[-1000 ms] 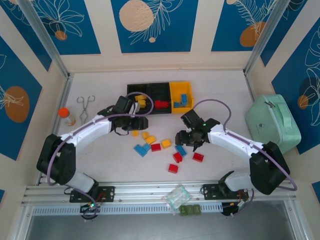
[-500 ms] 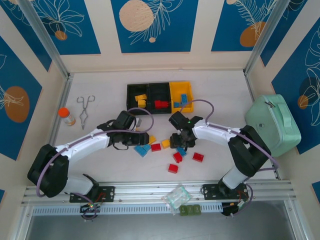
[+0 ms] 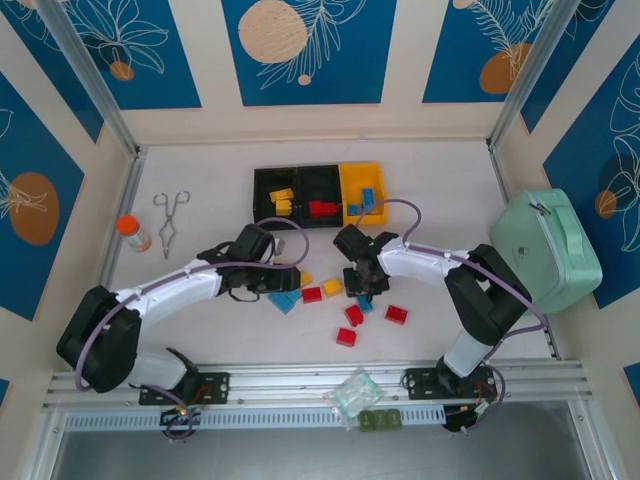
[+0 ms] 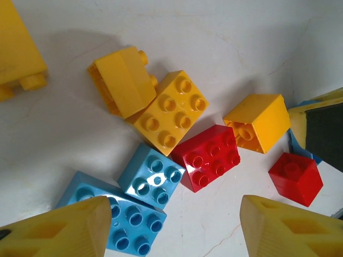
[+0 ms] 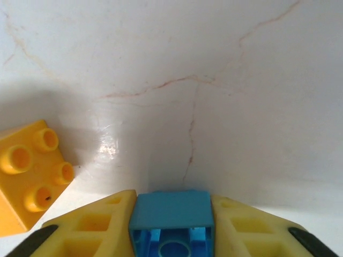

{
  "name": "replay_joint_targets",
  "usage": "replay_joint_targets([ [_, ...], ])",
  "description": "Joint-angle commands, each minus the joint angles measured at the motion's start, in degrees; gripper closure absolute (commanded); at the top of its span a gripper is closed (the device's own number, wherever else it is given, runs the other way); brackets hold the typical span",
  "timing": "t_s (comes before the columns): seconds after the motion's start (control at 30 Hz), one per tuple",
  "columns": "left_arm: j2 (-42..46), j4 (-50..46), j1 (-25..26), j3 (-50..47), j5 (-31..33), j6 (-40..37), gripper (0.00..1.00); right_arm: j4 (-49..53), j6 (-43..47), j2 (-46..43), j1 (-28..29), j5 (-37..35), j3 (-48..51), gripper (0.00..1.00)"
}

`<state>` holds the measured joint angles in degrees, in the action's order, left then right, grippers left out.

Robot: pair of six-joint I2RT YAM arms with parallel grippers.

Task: Sort the legos into containers by color
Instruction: Pick up the lego from the bottom-center of the table, then place the lego in the container.

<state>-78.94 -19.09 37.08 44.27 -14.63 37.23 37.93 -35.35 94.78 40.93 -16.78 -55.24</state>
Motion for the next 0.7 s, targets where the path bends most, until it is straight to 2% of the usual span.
replay_joint_targets([
  [0.0,-0.8,1.6,1.1,-0.5,0.2,0.9,0.36,2.6,0.9,0.2,0.3,-3.9,-2.7,0.7],
  [0.37,0.1,3.3,2.1,0.3,0.4,2.2,0.36,5.0,6.8,-0.5,-5.1,-6.4,-13.0,0.71],
  [0.67,3.4,6.3,2.7,0.2,1.1,3.4,0.36,5.7,9.7,6.7,-12.9,-3.0,-26.9,0.71],
])
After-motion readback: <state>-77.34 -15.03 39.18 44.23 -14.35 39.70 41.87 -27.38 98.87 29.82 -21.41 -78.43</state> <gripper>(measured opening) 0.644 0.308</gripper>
